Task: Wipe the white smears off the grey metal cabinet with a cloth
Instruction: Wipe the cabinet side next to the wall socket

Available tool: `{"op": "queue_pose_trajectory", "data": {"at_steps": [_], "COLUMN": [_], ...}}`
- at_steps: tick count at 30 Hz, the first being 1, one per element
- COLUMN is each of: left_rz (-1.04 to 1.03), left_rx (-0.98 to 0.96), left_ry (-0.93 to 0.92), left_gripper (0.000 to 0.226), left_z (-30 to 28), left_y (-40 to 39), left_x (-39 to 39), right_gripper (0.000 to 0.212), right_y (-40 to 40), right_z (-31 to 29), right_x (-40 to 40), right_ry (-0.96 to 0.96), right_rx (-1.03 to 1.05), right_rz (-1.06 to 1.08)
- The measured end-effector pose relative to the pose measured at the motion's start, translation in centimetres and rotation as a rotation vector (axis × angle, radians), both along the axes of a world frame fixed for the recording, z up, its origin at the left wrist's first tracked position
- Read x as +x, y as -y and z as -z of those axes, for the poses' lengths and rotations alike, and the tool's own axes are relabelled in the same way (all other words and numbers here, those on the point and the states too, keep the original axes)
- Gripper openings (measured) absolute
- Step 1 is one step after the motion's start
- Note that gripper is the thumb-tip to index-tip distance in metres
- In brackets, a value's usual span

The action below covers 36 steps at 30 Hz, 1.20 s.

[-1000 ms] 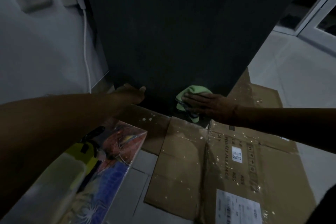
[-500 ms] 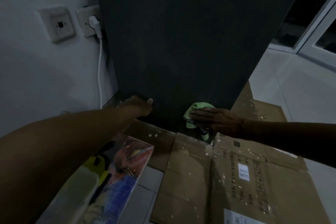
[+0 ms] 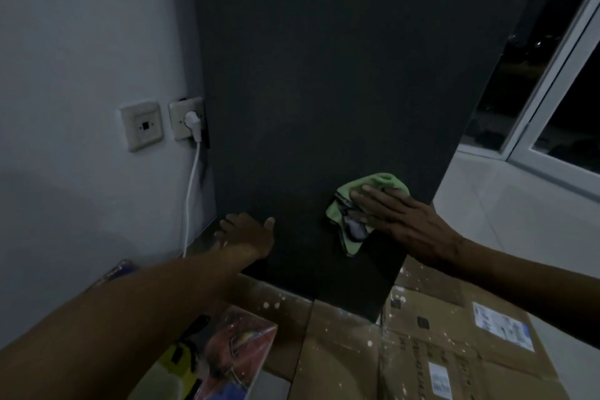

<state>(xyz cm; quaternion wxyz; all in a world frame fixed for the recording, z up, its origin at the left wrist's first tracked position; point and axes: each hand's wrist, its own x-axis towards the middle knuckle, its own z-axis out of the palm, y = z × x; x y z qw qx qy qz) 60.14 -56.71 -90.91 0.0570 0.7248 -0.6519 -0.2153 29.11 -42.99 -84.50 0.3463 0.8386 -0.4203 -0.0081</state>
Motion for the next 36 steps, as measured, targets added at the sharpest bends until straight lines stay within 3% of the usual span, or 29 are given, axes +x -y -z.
{"op": "queue_pose_trajectory", "data": {"at_steps": [6, 11, 14, 18, 24, 31, 36], "left_rz": [-0.118, 0.002, 0.030, 0.094, 0.237, 0.205, 0.254], "left_rx": [-0.290, -0.633, -0.735, -0.879, -0.944, -0.948, -1.015], "left_ry": [-0.192, -0.367, -0.393, -0.380, -0.384, -0.491, -0.500], "left_gripper": [0.073, 0.064, 0.061, 0.053, 0.052, 0.049, 0.057], "left_z": [-1.3, -1.7, -1.5, -1.7, -3.3, -4.3, -4.2], "left_y": [-0.5, -0.4, -0.5, -1.4, -2.4, -3.1, -3.5], "left_x": [1.5, 1.9, 1.4, 0.3, -1.2, -2.2, -2.1], "right_gripper": [0.073, 0.076, 0.077, 0.081, 0.101, 0.075, 0.065], "right_y": [2.9, 4.4, 4.1, 3.1, 3.2, 4.6, 4.3], "right_z": [-6.2, -7.6, -6.0, -3.5, -3.7, -7.5, -5.9], "right_x": [1.8, 3.6, 4.0, 2.9, 1.9, 3.5, 4.1], "right_ry": [0.133, 0.280, 0.276, 0.180, 0.101, 0.174, 0.247], "right_rx": [-0.241, -0.419, -0.437, -0.299, -0.244, -0.410, -0.412], "right_rz": [0.100, 0.106, 0.120, 0.112, 0.117, 0.114, 0.099]}}
